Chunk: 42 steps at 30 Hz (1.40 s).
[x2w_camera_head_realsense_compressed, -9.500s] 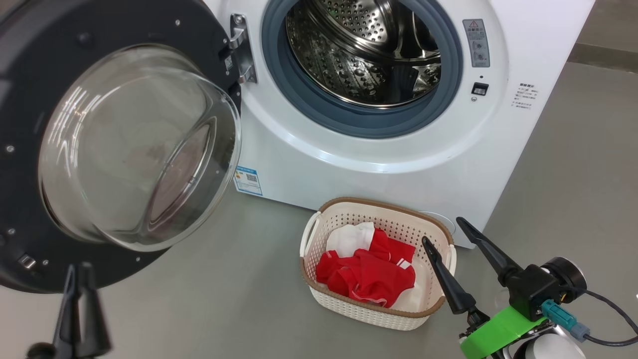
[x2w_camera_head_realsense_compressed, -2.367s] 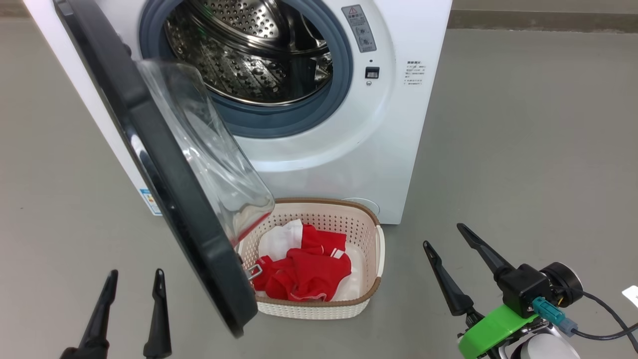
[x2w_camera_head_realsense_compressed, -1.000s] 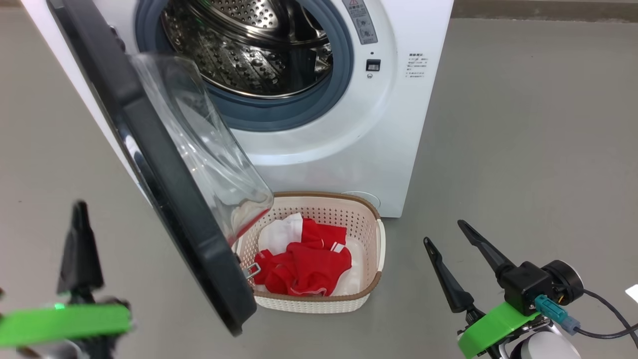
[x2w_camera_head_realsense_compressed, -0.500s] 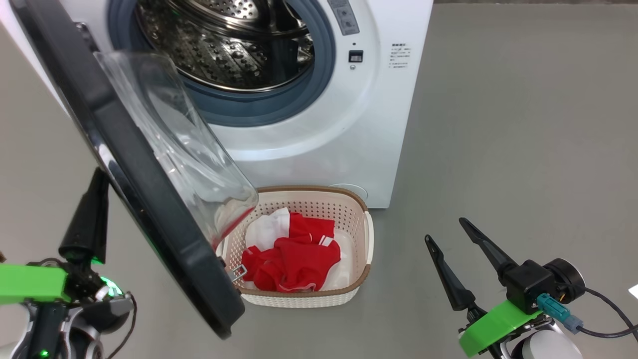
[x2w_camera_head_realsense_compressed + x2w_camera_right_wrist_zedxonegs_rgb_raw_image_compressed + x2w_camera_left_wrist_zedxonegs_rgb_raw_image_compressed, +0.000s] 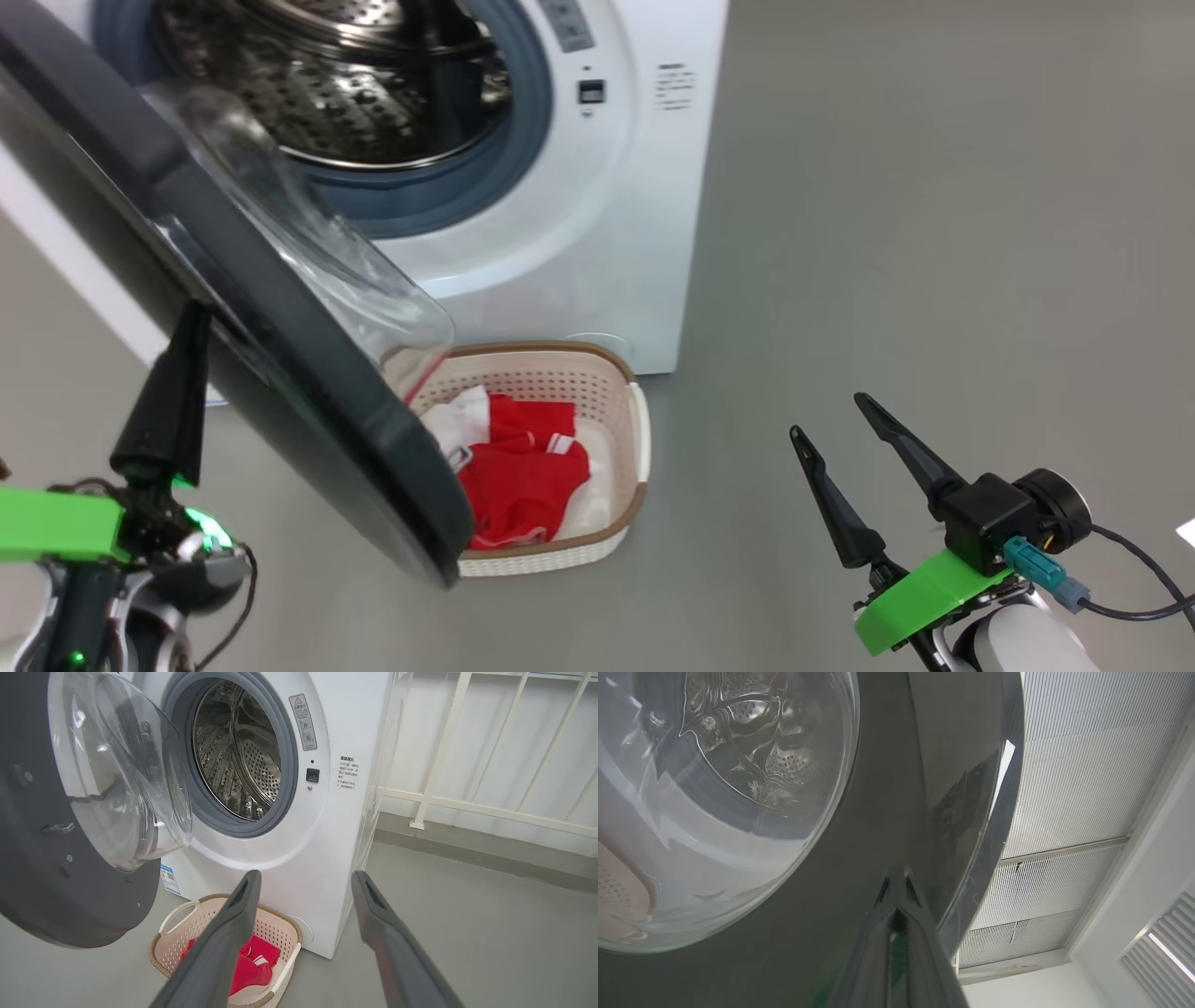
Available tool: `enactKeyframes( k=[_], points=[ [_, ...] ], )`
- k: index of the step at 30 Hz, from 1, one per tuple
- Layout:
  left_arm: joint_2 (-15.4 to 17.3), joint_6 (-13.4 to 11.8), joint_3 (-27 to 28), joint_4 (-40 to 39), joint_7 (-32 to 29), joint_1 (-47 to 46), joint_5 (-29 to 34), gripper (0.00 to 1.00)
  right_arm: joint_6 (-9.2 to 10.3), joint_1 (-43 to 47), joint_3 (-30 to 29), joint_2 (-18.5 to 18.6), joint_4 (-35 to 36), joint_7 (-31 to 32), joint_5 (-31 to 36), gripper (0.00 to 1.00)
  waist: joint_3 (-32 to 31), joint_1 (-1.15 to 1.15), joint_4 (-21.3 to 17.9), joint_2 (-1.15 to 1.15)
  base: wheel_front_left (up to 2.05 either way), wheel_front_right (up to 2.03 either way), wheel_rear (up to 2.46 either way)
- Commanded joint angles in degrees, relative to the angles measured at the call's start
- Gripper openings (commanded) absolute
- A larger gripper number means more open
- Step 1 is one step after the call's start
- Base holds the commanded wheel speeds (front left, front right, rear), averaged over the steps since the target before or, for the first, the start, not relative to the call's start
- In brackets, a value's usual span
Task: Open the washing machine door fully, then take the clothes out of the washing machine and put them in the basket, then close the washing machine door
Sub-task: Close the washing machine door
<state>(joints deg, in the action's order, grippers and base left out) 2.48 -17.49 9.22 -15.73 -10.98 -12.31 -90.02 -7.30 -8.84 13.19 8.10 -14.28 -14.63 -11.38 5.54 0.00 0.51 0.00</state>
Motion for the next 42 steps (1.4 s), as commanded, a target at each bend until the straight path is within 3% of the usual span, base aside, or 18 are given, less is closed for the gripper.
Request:
enactKeyframes(
  k=[1, 12, 29, 42],
  points=[
    [1.0, 1.5, 1.0, -1.1, 0.0, -3.4, -0.5, 0.00, -0.19, -2.1, 0.8, 0.2, 1.6, -0.4, -0.6, 1.00, 1.1, 0.00, -2.6, 0.00, 0.00, 0.00, 0.00],
    [0.7, 3.4, 0.7, 2.9, 3.8, -9.0, 0.2, 0.00, -0.19, -2.9, 0.6, 0.2, 2.1, -0.4, -0.7, 1.00, 3.8, 0.00, -7.8, 0.00, 0.00, 0.00, 0.00],
    [0.6, 7.1, 0.9, 9.6, 7.3, -18.0, 0.1, 0.00, -0.19, -4.4, 0.2, 0.2, 3.2, -0.4, -0.4, 1.00, 7.9, 0.00, -10.8, 0.00, 0.00, 0.00, 0.00],
    [1.1, 9.1, -1.2, 16.1, 6.7, -28.1, 0.4, 0.00, -0.19, -6.1, 0.1, 0.4, 4.3, -0.4, -0.4, 1.00, 12.9, 0.00, -12.5, 0.00, 0.00, 0.00, 0.00]
  ],
)
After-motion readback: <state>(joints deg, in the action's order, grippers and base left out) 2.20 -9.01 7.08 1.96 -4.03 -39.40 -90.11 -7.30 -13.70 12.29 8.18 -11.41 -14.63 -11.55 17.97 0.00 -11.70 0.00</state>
